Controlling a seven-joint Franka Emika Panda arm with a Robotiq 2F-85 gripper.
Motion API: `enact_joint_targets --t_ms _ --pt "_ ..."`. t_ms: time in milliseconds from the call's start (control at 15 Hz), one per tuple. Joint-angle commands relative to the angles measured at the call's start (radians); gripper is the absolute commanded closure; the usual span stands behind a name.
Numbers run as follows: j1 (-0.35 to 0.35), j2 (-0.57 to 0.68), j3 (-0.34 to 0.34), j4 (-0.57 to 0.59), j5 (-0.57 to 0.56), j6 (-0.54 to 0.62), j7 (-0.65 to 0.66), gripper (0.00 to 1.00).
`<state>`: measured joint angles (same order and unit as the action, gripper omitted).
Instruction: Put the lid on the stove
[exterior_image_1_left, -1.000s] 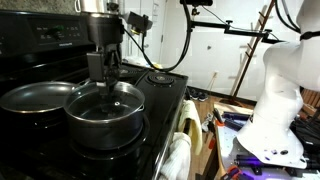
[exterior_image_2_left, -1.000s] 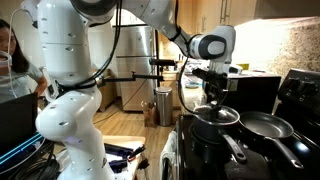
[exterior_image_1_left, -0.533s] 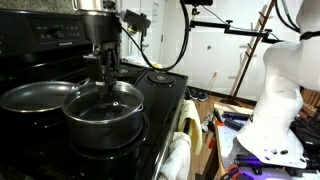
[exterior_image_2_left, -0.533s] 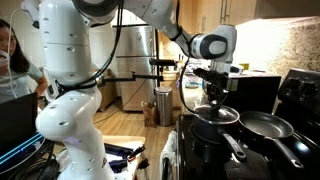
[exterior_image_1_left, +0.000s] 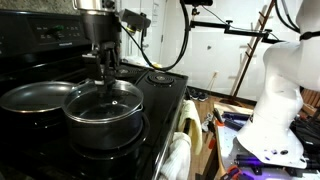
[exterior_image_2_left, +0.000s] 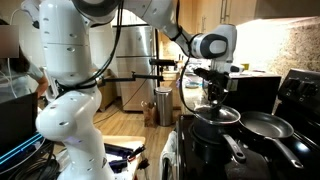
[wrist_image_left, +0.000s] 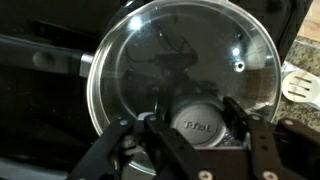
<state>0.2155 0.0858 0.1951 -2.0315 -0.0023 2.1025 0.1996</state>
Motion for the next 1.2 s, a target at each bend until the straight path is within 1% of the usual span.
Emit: enact_joint_targets --t_ms 0,667,1133 --pt "0.002 -0.024 -0.004 0.02 -0.038 -0.012 0.048 0.66" --pt "-0.002 -0.039 -0.012 0.052 -0.039 -0.01 0.054 0.66" --pt "0.0 -0.048 -0.013 0.079 -0.07 -0.014 0.065 0.66"
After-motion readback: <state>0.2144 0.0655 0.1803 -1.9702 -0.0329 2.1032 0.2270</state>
